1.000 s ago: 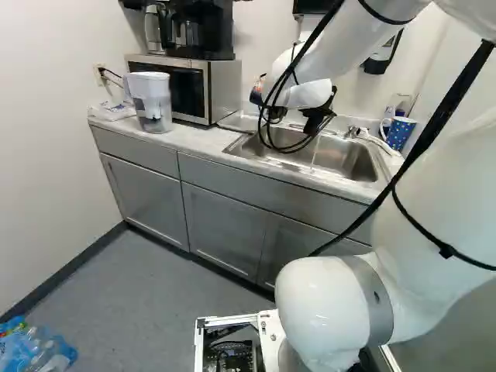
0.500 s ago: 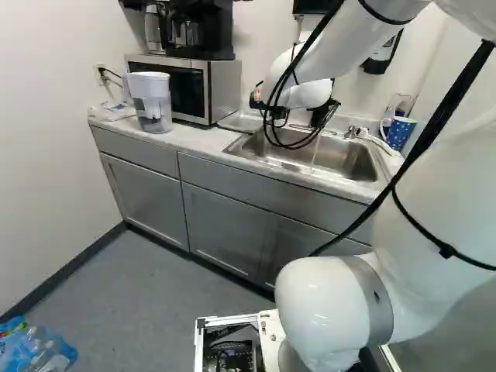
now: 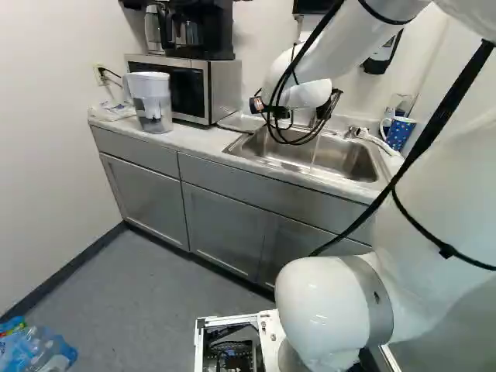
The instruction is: Rinse the cup and place it in the tray
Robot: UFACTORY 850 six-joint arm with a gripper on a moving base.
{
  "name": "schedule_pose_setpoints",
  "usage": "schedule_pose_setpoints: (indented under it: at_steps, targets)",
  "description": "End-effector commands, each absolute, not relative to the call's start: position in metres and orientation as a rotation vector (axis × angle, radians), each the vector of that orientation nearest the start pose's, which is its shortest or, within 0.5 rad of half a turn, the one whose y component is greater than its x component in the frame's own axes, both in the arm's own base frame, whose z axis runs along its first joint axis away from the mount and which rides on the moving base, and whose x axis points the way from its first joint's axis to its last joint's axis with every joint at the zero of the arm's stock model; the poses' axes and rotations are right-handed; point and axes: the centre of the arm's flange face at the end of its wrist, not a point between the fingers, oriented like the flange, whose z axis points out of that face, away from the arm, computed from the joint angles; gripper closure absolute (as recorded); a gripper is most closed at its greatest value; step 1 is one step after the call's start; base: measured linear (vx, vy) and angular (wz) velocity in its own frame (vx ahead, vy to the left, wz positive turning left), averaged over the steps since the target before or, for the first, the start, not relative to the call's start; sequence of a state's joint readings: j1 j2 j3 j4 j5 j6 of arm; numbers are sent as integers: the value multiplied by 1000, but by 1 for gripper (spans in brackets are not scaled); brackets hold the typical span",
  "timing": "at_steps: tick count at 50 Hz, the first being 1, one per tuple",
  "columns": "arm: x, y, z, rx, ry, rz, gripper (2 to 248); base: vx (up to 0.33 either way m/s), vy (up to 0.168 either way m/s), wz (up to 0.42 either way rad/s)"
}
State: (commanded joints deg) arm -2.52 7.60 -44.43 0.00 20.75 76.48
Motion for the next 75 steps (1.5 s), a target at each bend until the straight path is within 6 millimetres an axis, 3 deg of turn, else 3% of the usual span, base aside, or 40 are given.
schedule_pose_setpoints:
  at_steps: [75]
  targets:
    - [462, -20, 580, -2216, 674, -1653, 124, 0, 0, 0]
